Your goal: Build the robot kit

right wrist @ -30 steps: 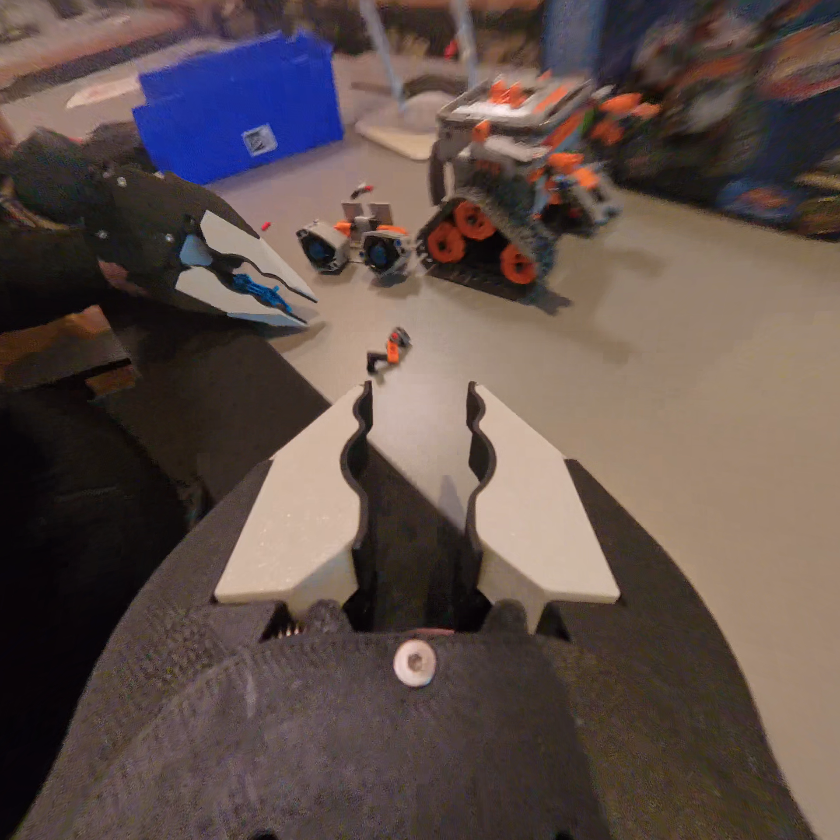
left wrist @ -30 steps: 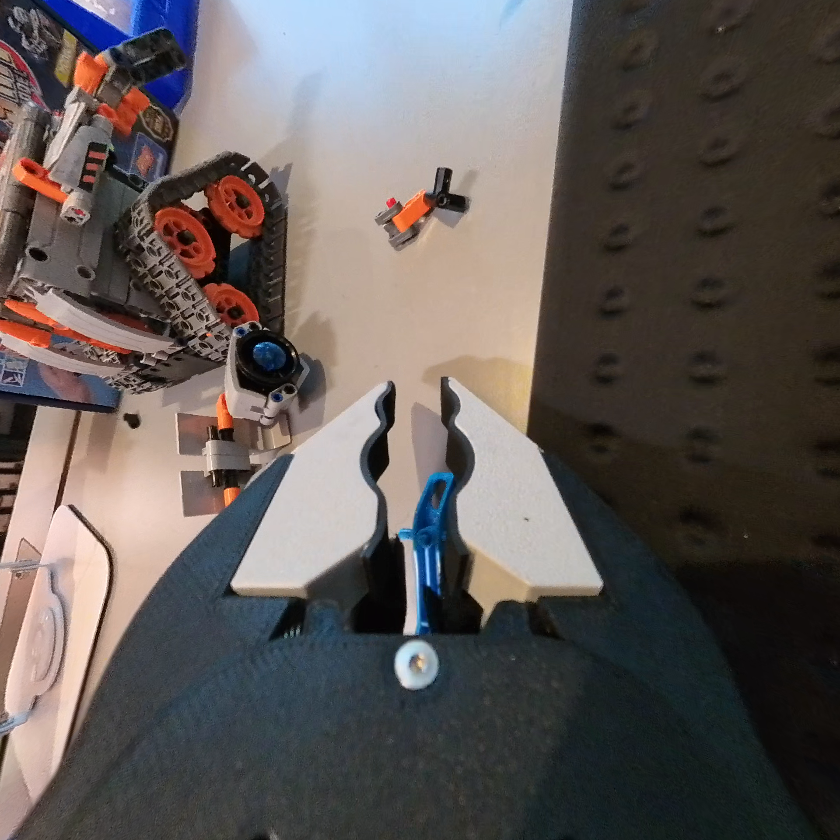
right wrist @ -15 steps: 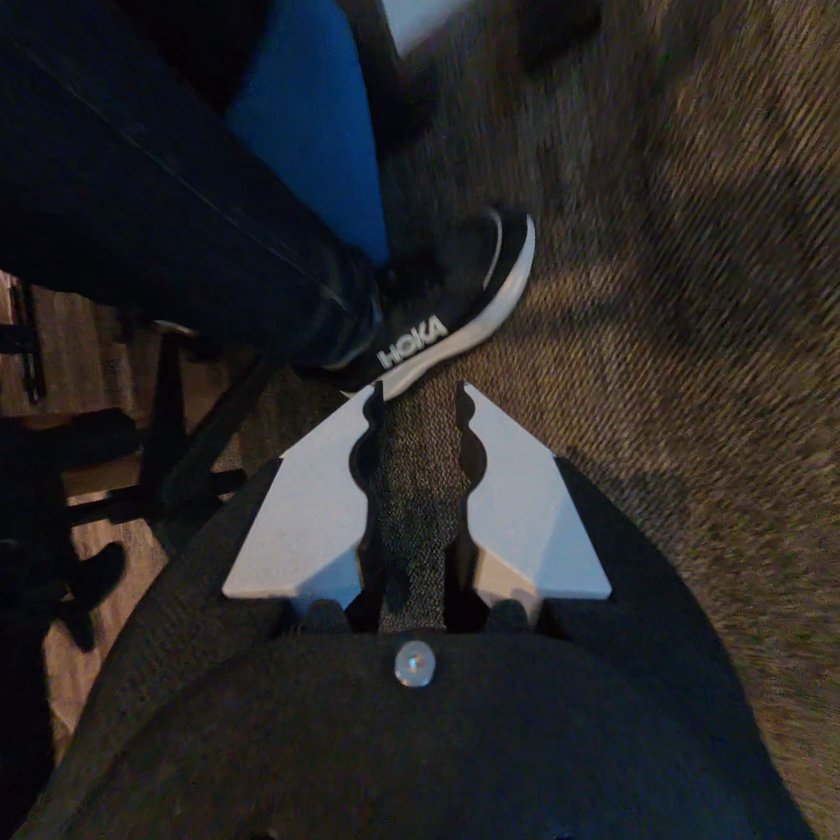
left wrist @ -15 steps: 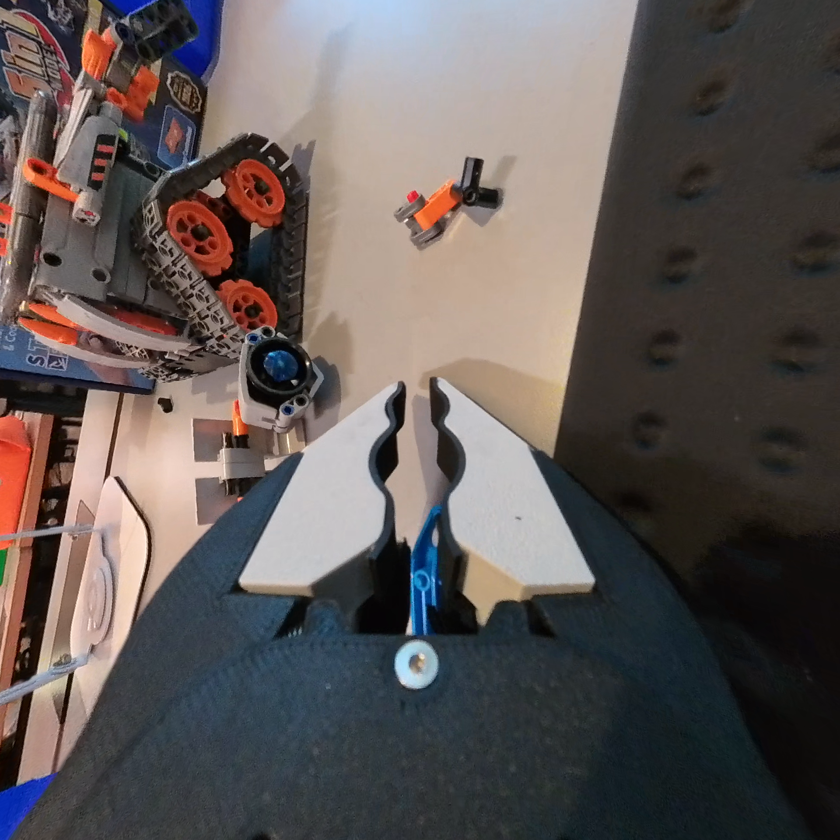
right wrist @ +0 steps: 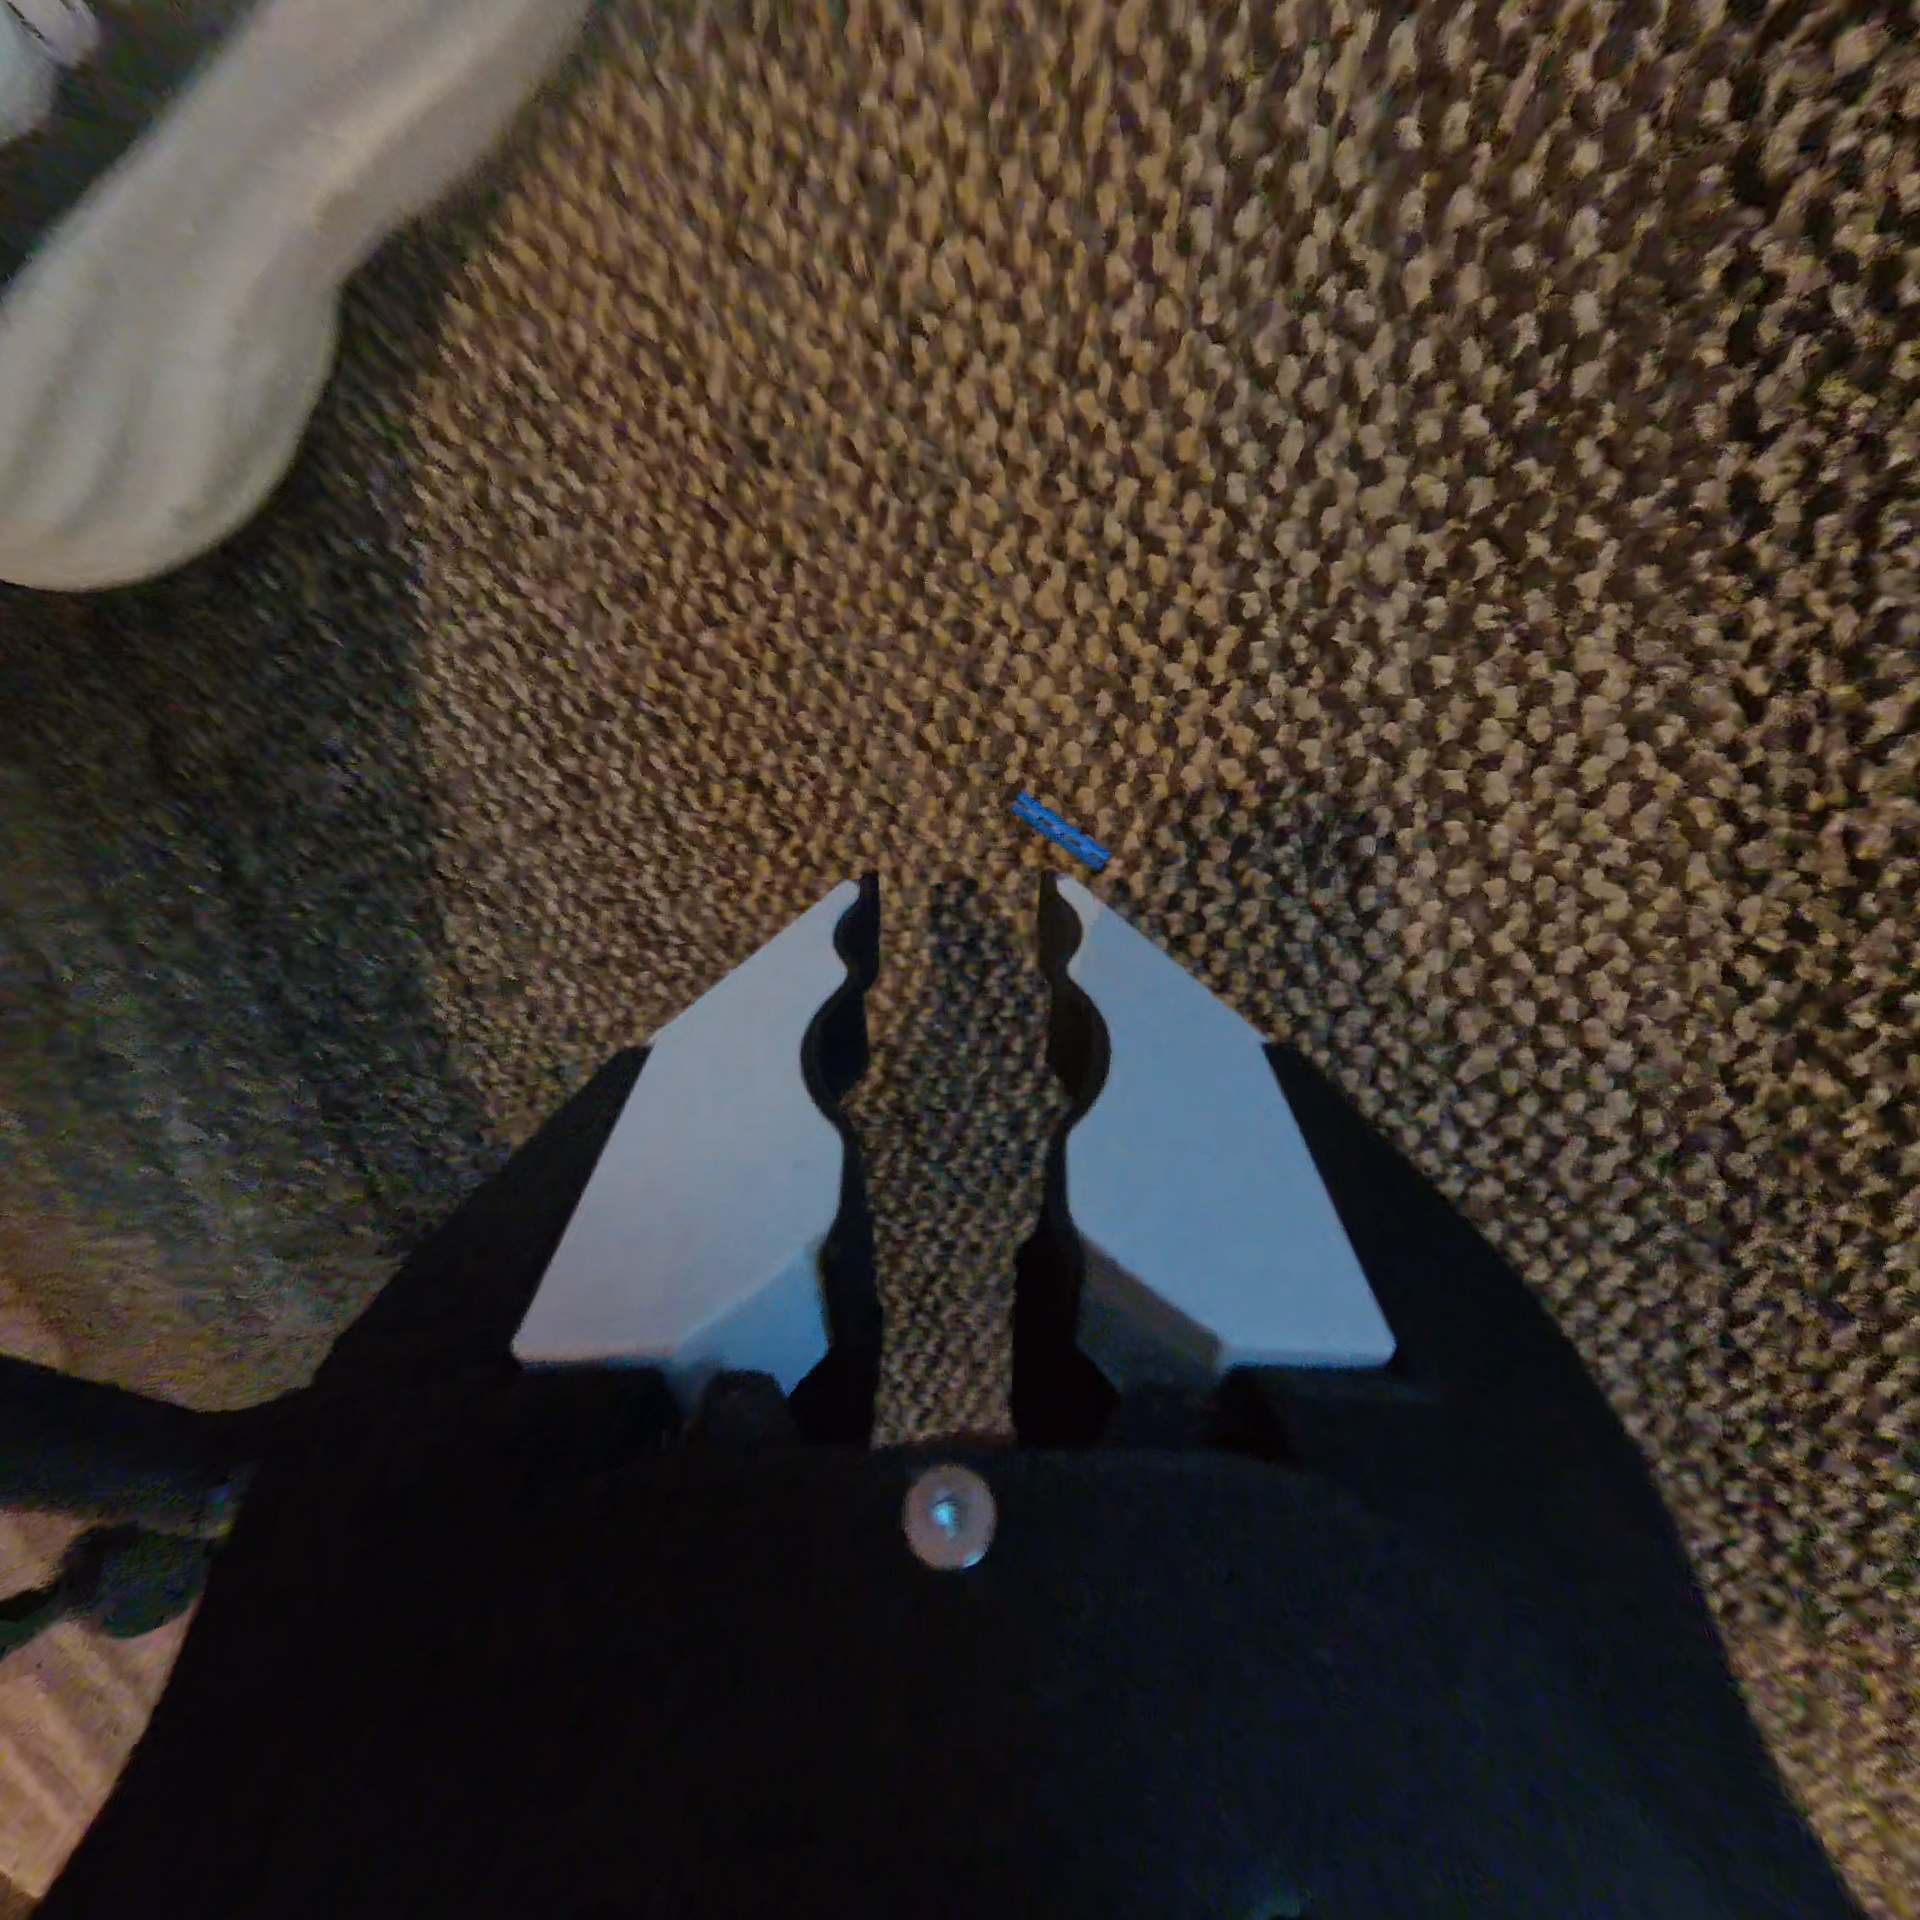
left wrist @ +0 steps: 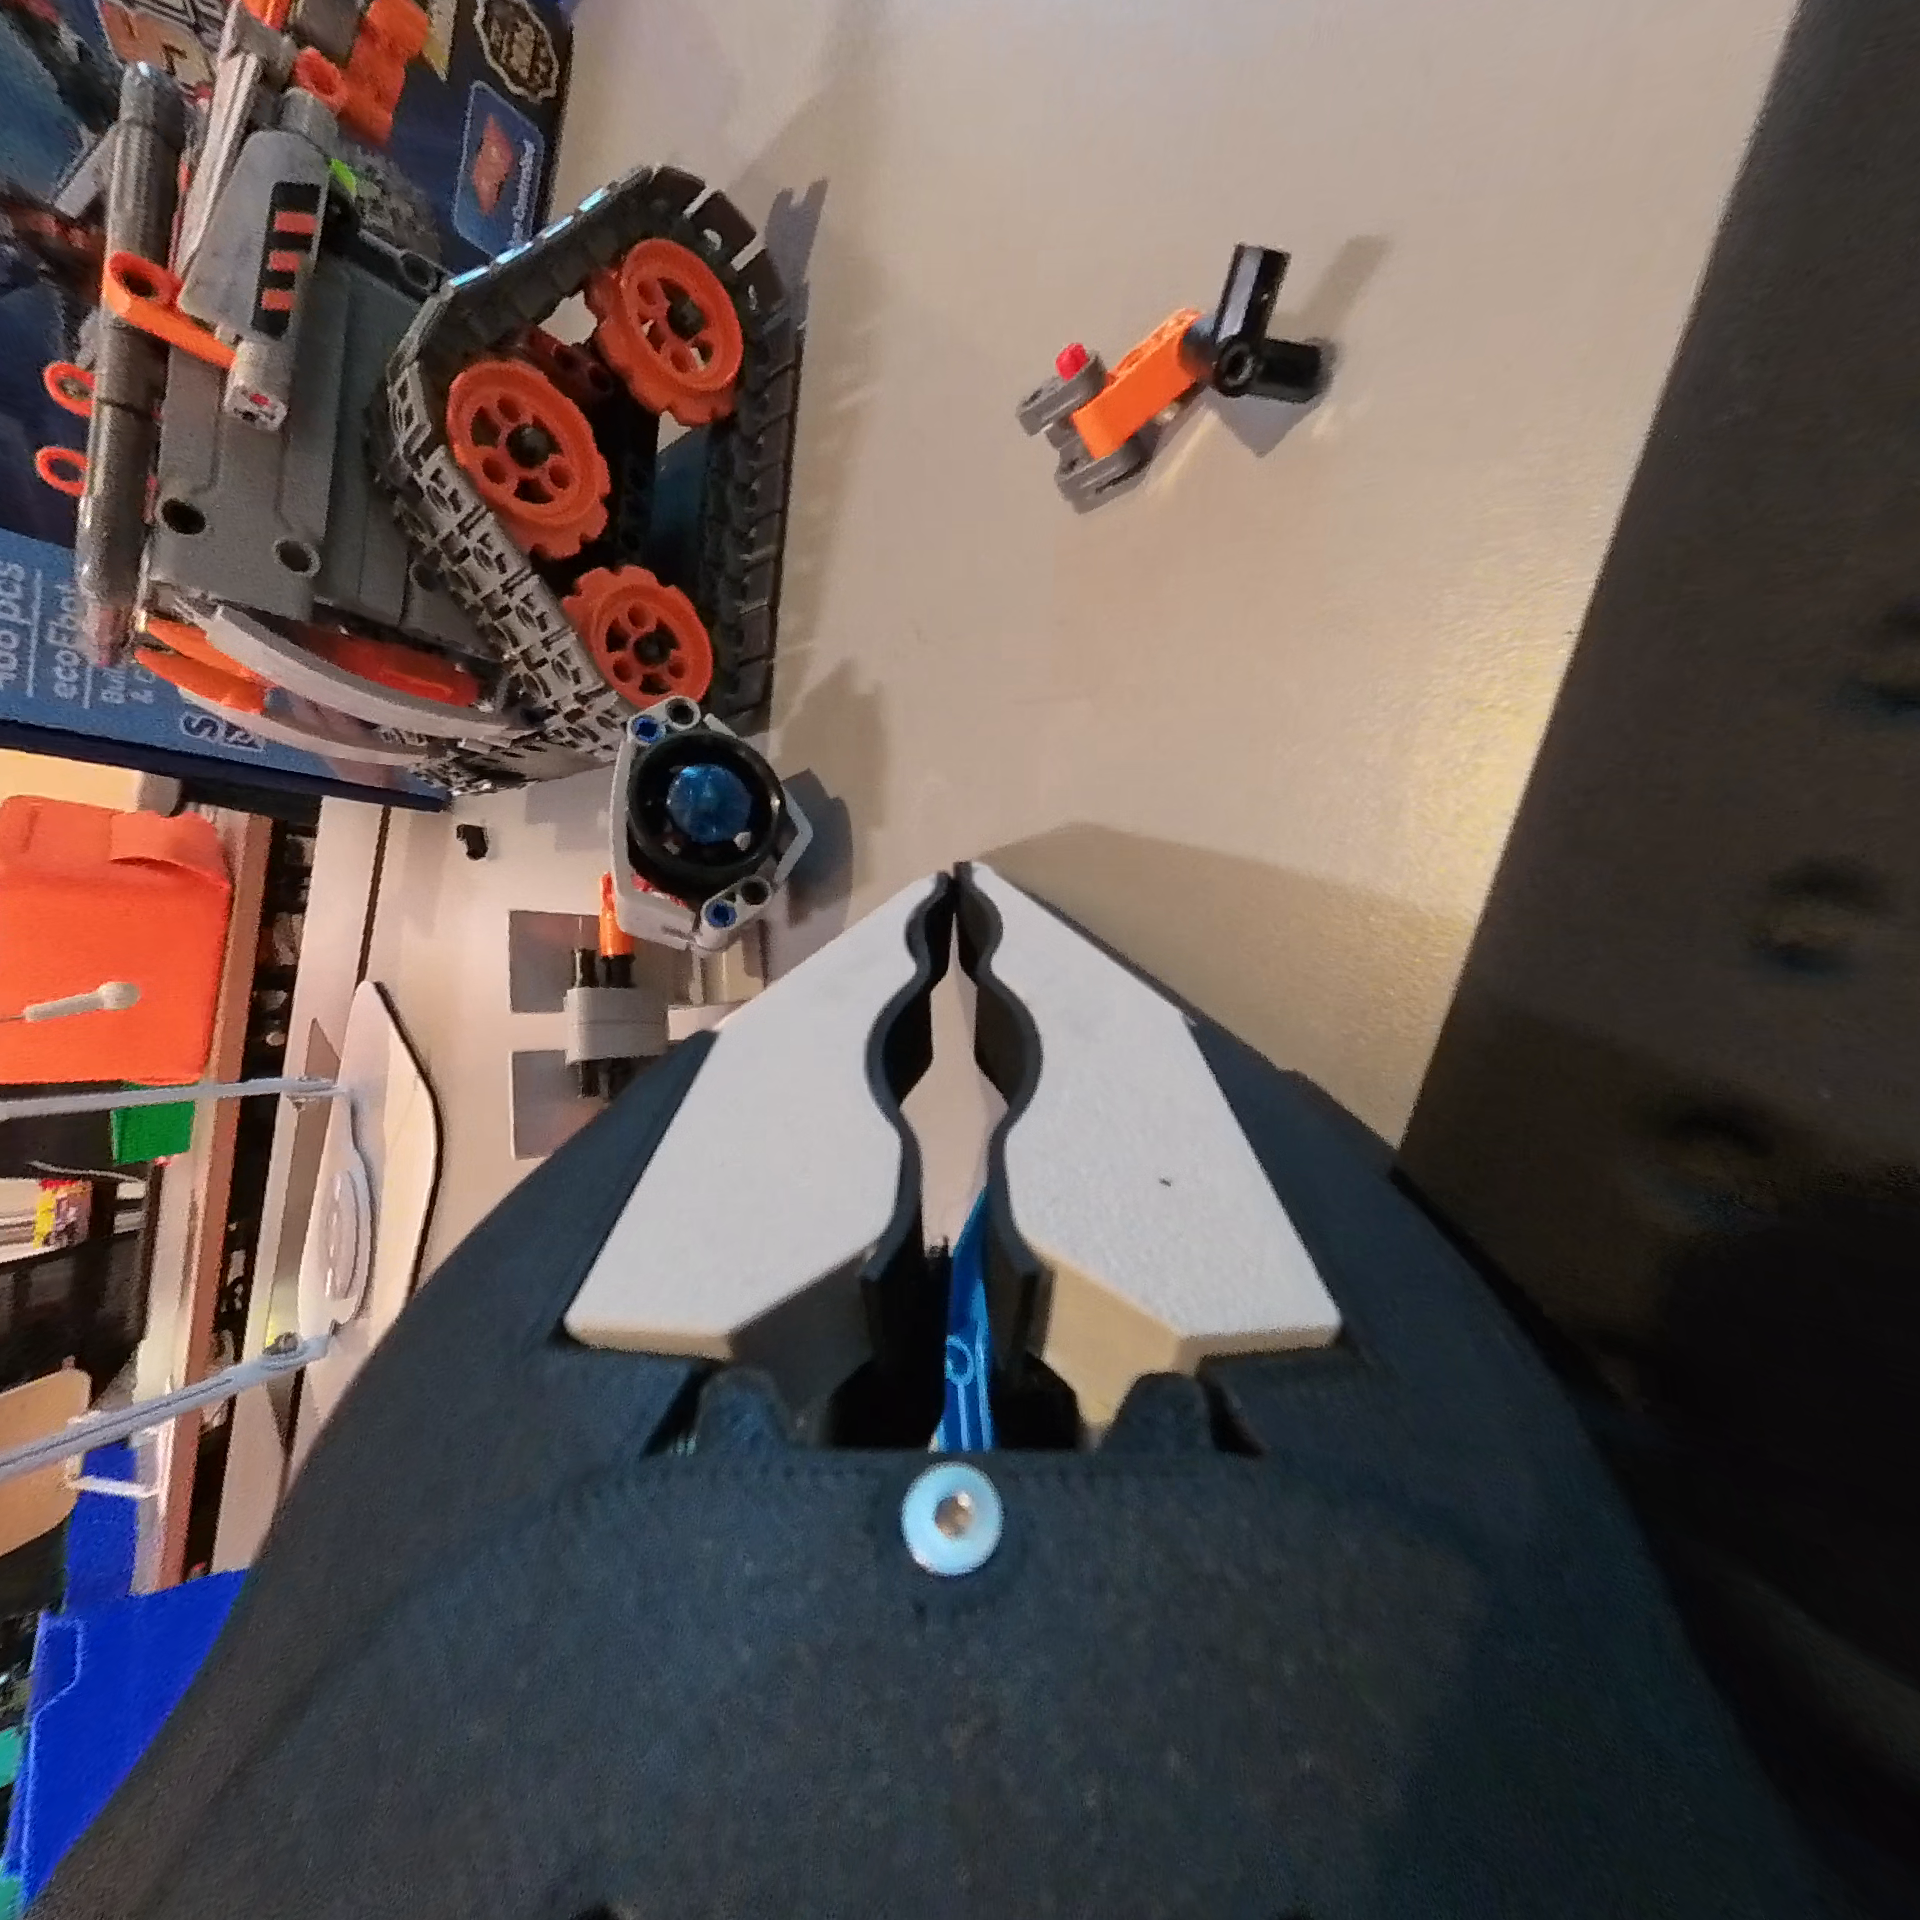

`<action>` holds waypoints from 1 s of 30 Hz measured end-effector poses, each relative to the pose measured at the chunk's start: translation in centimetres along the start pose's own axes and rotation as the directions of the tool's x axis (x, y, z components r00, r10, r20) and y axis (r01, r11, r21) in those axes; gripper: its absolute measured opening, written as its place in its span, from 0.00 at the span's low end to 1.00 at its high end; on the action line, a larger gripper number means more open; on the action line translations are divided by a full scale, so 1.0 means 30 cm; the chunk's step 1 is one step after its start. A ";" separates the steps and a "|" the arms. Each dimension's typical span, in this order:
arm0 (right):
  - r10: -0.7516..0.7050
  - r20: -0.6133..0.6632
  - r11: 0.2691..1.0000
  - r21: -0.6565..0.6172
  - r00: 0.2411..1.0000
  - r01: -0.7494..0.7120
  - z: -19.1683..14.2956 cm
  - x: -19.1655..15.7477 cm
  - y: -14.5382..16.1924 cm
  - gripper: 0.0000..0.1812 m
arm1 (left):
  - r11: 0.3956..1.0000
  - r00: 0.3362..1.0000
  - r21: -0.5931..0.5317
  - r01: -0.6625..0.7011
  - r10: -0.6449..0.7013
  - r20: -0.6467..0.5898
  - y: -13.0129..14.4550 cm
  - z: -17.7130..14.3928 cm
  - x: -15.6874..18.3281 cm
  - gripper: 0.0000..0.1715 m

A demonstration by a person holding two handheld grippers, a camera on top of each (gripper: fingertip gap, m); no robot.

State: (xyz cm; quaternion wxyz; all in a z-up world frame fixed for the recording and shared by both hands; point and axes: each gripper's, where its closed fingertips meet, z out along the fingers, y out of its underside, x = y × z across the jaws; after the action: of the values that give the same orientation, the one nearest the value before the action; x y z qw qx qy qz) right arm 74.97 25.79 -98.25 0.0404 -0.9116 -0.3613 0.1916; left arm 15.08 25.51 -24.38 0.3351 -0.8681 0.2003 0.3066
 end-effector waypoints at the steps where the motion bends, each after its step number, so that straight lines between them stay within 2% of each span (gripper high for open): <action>1: -0.015 -0.014 1.000 0.000 1.000 0.015 0.012 0.016 -0.003 0.16 | 1.000 1.000 -0.004 -0.001 0.001 0.008 0.001 0.002 -0.003 0.00; 5: -0.057 -0.028 0.998 -0.019 0.998 0.057 0.057 0.066 -0.014 0.15 | 1.000 0.999 -0.023 -0.002 0.003 0.036 0.008 0.010 -0.015 0.00; 8: -0.161 -0.016 0.983 -0.086 0.987 0.159 0.098 0.069 0.004 0.13 | 1.000 0.999 -0.027 -0.001 0.003 0.046 0.011 0.013 -0.020 0.00; 11: -0.194 -0.018 0.978 -0.085 0.981 0.191 0.100 0.085 0.002 0.07 | 1.000 0.999 -0.029 -0.001 0.003 0.052 0.012 0.015 -0.023 0.00; 14: -0.263 -0.023 0.961 -0.091 0.965 0.260 0.100 0.081 0.006 0.08 | 1.000 0.998 -0.031 -0.002 0.004 0.057 0.013 0.017 -0.025 0.00; 17: -0.268 -0.027 0.961 -0.084 0.963 0.265 0.098 0.066 0.013 0.11 | 1.000 0.998 -0.031 -0.004 0.006 0.060 0.013 0.018 -0.026 0.00; 20: -0.218 -0.053 0.975 -0.057 0.974 0.216 0.097 0.068 0.023 0.10 | 0.999 0.998 -0.032 -0.008 0.010 0.062 0.013 0.018 -0.026 0.00; 23: -0.213 -0.115 0.976 -0.061 0.970 0.207 0.098 0.091 0.021 0.02 | 0.999 0.998 -0.033 -0.011 0.013 0.064 0.013 0.018 -0.026 0.00; 27: -0.051 -0.058 0.999 -0.018 0.997 0.050 0.095 0.090 0.016 0.01 | 0.999 0.998 -0.034 -0.015 0.017 0.066 0.013 0.019 -0.027 0.00; 30: 0.143 0.025 0.986 0.089 0.989 -0.144 0.044 0.093 -0.017 0.01 | 0.999 0.998 -0.035 -0.018 0.020 0.067 0.013 0.019 -0.027 0.00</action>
State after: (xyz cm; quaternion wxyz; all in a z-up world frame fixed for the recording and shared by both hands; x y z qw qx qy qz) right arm 75.99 27.96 -100.25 0.0643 -0.9307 -0.2860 0.2186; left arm 14.05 25.76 -24.35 0.3239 -0.8608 0.1919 0.3424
